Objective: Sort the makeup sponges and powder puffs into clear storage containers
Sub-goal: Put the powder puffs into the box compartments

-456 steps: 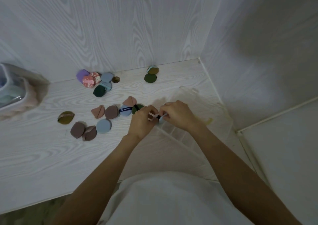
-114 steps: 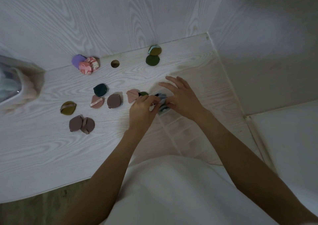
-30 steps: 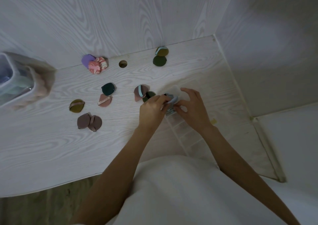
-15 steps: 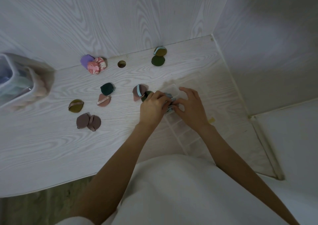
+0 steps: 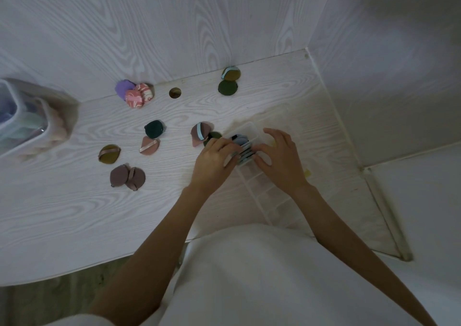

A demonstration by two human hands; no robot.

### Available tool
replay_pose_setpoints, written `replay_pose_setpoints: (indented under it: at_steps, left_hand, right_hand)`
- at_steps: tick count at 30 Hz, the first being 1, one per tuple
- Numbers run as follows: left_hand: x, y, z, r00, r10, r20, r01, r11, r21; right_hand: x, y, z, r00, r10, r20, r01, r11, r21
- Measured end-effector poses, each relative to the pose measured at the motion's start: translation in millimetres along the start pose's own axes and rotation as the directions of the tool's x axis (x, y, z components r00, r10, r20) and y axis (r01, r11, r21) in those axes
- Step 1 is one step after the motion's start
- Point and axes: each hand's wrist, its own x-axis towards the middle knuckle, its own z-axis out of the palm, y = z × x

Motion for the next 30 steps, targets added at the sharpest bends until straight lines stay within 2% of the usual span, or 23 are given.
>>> replay_pose_setpoints:
  at_steps: [4,7,10,12,15,18,20,22,25,27,30]
  left_hand:
    - [0,-1,2,0.999,0.020,-0.050,-0.018,0.999,0.047]
    - [8,1,0,0.994,-0.053,-0.094,0.058,0.997,0.043]
    - [10,1,1,0.995,-0.028,-0.091,0.039,0.992,0.117]
    - [10,0,1,0.997,-0.017,-0.080,0.028,0.991,0.133]
    - [7,-5,-1,0.992,-0.087,-0.096,0.093,0.994,0.054]
    - [-3,-9,-9,0.988,-0.106,-0.116,0.100,0.993,-0.058]
    - [-12,-14,-19,0.966,-0.209,-0.150,0.189,0.972,-0.137]
    - [-19,-26,-31,0.911,-0.377,-0.166,0.338,0.914,-0.222]
    - [-8,-61,-40,0.824,-0.561,-0.075,0.522,0.805,-0.283]
    - [12,-82,-39,0.825,-0.564,0.045,0.561,0.806,-0.187]
    - [36,-94,-28,0.847,-0.472,0.244,0.482,0.876,0.022]
  right_hand:
    - [-2,-4,2,0.999,0.018,-0.029,-0.018,1.000,0.020]
    - [8,-6,-1,0.997,-0.023,-0.075,0.024,1.000,0.015]
    - [24,-7,-3,0.993,-0.120,0.013,0.121,0.991,-0.056]
    - [29,-7,-3,0.988,-0.135,0.077,0.144,0.983,-0.115]
    - [30,-8,-4,0.990,-0.097,0.103,0.113,0.980,-0.161]
    - [27,-15,-9,0.993,-0.106,0.041,0.111,0.983,-0.147]
    - [28,-24,-13,0.992,-0.124,-0.033,0.119,0.986,-0.115]
    - [31,-34,-13,0.985,-0.154,-0.076,0.149,0.987,-0.058]
    - [43,-57,-5,0.976,-0.206,-0.069,0.204,0.978,-0.036]
    - [52,-74,6,0.981,-0.195,-0.001,0.194,0.978,-0.079]
    - [60,-94,22,0.991,-0.117,0.068,0.125,0.985,-0.122]
